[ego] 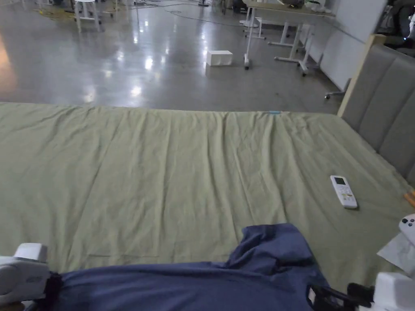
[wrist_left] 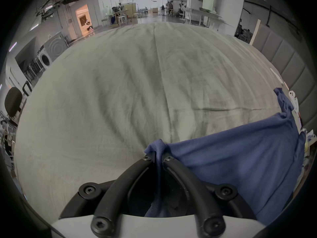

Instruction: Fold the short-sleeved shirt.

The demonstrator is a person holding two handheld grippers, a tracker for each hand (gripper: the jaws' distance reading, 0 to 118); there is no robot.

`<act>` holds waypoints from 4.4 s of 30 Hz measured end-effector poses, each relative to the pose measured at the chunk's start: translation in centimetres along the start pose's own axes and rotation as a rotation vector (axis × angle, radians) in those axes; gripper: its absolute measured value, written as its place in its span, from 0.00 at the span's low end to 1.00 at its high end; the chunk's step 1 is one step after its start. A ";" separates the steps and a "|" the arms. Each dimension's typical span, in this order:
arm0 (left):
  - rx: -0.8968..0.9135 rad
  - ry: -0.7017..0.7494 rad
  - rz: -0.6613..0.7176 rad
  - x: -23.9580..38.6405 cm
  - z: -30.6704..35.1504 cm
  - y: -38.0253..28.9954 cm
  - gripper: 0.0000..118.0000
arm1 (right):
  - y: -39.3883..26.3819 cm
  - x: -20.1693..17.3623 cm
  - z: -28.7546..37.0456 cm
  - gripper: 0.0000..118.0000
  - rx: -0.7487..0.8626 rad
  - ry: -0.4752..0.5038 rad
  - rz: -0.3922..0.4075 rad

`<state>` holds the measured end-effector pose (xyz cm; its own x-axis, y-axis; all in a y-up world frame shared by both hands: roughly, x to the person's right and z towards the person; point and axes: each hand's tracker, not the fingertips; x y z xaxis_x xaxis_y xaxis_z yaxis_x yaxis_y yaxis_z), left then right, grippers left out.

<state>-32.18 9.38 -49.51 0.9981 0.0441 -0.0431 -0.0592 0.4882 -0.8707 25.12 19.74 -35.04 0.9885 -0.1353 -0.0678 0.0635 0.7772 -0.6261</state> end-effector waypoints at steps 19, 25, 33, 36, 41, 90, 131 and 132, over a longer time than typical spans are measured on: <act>-0.017 0.013 0.019 0.2 0.7 1.1 0.06 | 3.6 4.2 -16.2 0.02 -0.378 -0.097 0.149; 0.174 -0.104 -0.022 0.9 9.1 0.2 0.06 | 4.6 3.3 -8.7 0.02 -0.174 -0.030 0.082; 0.262 -0.179 -0.028 -3.2 21.0 -12.0 0.06 | -1.9 0.9 7.6 0.02 -0.065 0.026 0.089; 0.236 -0.190 -0.009 -4.5 21.5 -16.9 0.06 | -6.0 1.3 10.4 0.02 -0.090 0.001 0.050; 0.141 -0.208 0.147 -7.2 18.2 -22.0 0.06 | -11.7 2.3 10.9 0.02 -0.182 -0.008 -0.114; 0.951 0.099 -0.222 7.3 42.8 -28.7 0.00 | -10.1 -16.1 26.9 0.00 0.473 0.001 0.212; 0.303 -0.189 0.301 -8.2 19.9 -23.5 0.78 | -11.2 -14.0 23.6 0.00 0.289 0.059 0.069; 0.271 -0.159 0.302 -8.5 18.7 -23.3 0.78 | -11.2 -14.1 23.5 0.00 0.282 0.061 0.076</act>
<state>-39.61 13.92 -19.71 0.9214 0.3433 -0.1820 -0.3718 0.6433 -0.6693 13.73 27.38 -8.78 0.9824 -0.1002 -0.1578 0.0337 0.9252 -0.3779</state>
